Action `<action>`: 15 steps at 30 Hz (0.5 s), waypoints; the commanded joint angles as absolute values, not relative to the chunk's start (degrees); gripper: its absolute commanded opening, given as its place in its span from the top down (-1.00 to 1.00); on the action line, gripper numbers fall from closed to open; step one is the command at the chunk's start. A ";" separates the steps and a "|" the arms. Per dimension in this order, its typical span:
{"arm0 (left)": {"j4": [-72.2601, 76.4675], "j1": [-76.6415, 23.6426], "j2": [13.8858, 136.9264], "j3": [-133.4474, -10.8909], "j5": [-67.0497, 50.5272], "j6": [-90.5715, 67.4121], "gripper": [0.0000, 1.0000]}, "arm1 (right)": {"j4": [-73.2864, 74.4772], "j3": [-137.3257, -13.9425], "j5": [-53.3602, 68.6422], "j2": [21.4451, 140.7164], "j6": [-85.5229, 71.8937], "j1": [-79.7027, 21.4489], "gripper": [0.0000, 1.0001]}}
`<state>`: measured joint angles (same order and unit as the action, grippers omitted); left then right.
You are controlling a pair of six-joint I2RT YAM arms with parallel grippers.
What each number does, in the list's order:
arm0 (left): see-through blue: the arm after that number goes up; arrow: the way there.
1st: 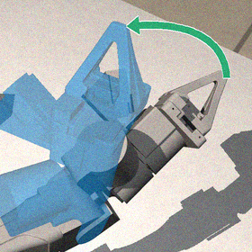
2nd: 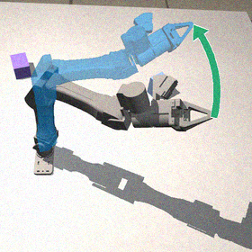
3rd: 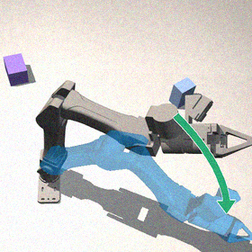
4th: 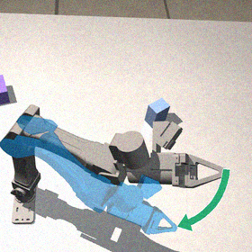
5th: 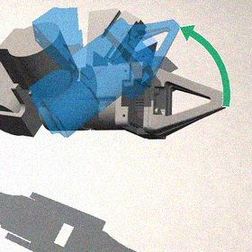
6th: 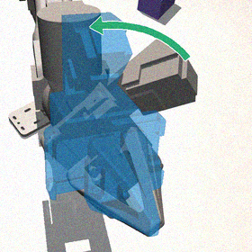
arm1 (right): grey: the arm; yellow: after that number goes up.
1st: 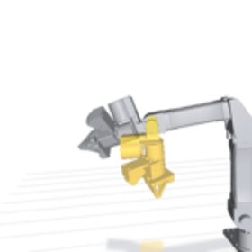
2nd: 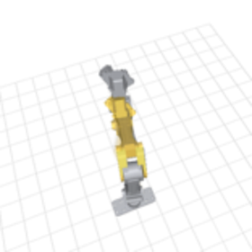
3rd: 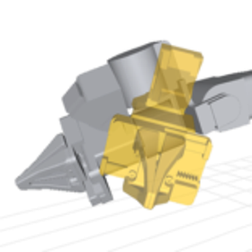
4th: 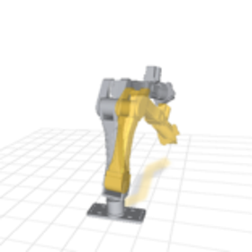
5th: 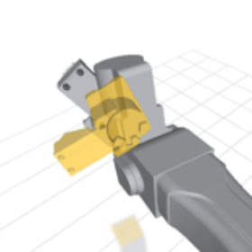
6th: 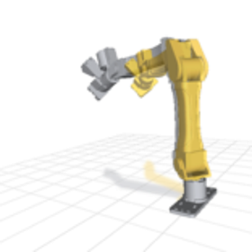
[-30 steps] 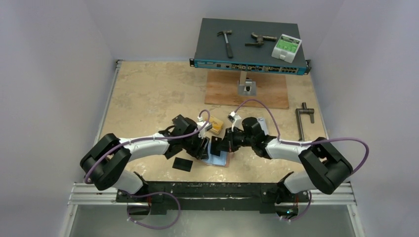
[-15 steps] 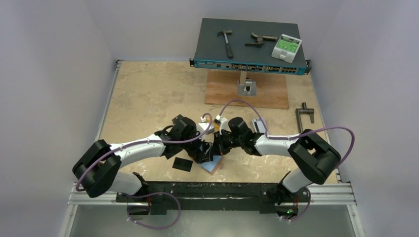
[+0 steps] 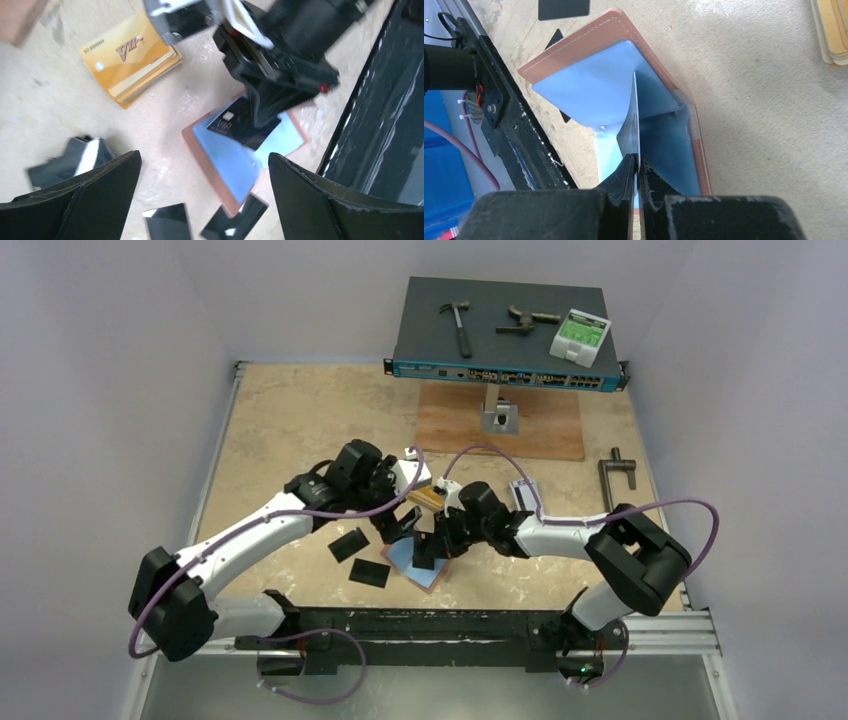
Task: Put the credit cards into the card holder
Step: Pick up the card holder from the center of the board.
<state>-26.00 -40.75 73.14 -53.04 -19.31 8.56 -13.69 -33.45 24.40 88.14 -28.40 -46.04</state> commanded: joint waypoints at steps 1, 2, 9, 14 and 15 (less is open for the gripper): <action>-35.70 -39.32 67.53 -54.55 -28.78 38.07 -1.00 | -5.14 -35.01 18.49 85.82 -24.07 -46.32 1.00; -36.37 -38.84 66.67 -53.87 -30.36 44.41 -1.00 | -4.43 -35.41 18.26 85.52 -23.67 -46.32 1.00; -33.08 -33.10 68.63 -47.80 -37.55 89.08 -0.92 | -2.52 -37.95 17.93 85.44 -23.09 -46.30 1.00; -29.01 -29.96 71.54 -43.84 -42.89 110.04 -0.91 | -2.47 -38.97 18.41 85.78 -23.03 -46.32 1.00; -28.31 -29.61 71.95 -43.33 -44.21 113.19 -0.89 | -2.39 -39.10 18.37 85.80 -23.05 -46.36 1.00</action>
